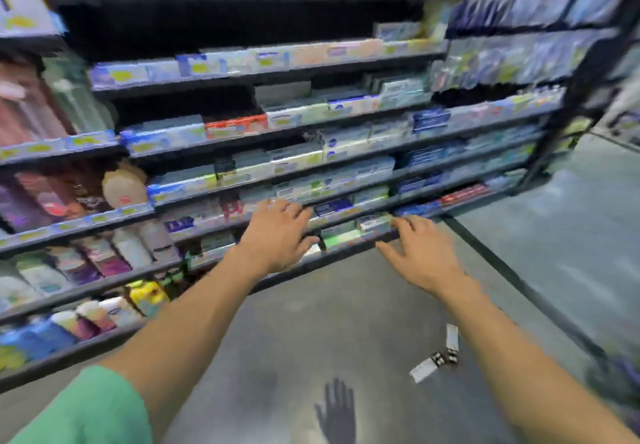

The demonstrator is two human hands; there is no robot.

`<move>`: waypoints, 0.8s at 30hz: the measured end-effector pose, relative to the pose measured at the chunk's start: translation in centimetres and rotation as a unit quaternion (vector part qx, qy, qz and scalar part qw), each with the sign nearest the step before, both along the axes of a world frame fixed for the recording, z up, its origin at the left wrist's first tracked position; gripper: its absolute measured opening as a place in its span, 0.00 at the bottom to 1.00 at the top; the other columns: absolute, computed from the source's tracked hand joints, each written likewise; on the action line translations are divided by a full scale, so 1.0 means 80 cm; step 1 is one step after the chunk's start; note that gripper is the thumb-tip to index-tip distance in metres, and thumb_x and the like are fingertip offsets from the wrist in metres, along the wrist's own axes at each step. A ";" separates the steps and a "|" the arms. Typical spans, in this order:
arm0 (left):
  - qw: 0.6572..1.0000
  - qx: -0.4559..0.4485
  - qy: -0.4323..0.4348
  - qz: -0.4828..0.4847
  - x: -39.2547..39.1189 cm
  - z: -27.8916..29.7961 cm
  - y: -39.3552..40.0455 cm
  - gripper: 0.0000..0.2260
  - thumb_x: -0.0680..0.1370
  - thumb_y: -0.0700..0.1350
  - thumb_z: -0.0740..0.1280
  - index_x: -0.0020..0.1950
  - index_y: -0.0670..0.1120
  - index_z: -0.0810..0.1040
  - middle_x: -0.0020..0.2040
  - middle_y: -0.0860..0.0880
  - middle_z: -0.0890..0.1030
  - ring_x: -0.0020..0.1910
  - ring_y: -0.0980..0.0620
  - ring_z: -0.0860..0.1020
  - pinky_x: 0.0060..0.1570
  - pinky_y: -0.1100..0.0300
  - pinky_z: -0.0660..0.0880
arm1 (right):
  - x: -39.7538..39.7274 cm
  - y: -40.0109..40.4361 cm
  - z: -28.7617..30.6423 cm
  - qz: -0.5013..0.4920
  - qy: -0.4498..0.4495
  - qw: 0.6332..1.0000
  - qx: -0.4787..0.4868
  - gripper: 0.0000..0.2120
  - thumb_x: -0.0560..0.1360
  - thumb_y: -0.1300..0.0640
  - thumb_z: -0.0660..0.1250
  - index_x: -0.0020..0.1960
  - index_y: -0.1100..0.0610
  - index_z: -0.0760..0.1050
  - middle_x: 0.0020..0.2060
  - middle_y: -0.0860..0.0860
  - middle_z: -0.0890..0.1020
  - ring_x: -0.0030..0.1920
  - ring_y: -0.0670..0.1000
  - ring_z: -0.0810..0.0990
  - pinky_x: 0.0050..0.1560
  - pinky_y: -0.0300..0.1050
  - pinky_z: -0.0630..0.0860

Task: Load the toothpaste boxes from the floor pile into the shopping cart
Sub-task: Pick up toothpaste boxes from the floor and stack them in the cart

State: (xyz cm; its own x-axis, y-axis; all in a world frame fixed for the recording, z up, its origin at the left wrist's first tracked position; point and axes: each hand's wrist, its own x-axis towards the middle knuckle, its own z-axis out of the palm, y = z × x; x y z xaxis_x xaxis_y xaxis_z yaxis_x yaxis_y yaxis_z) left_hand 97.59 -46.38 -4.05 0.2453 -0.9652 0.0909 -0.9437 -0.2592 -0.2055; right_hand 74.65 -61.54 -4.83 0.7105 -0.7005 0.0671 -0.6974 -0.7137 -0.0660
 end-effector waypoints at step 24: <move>0.940 0.106 0.046 -0.322 -0.250 -0.115 -0.471 0.30 0.82 0.66 0.50 0.79 0.50 0.60 0.75 0.47 0.70 0.73 0.44 0.68 0.71 0.43 0.62 | -0.312 -0.194 -0.078 -0.398 0.055 0.914 0.060 0.32 0.80 0.34 0.58 0.74 0.55 0.67 0.68 0.57 0.74 0.68 0.61 0.72 0.66 0.56 0.70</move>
State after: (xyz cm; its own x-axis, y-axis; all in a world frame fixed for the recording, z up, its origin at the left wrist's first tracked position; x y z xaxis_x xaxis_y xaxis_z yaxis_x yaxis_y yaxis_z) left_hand 77.60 -84.03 -13.24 -0.3987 -0.9102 -0.1121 -0.9072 0.4093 -0.0971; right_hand 49.69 -77.05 -11.05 -0.0300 -0.9959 -0.0855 -0.9995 0.0308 -0.0080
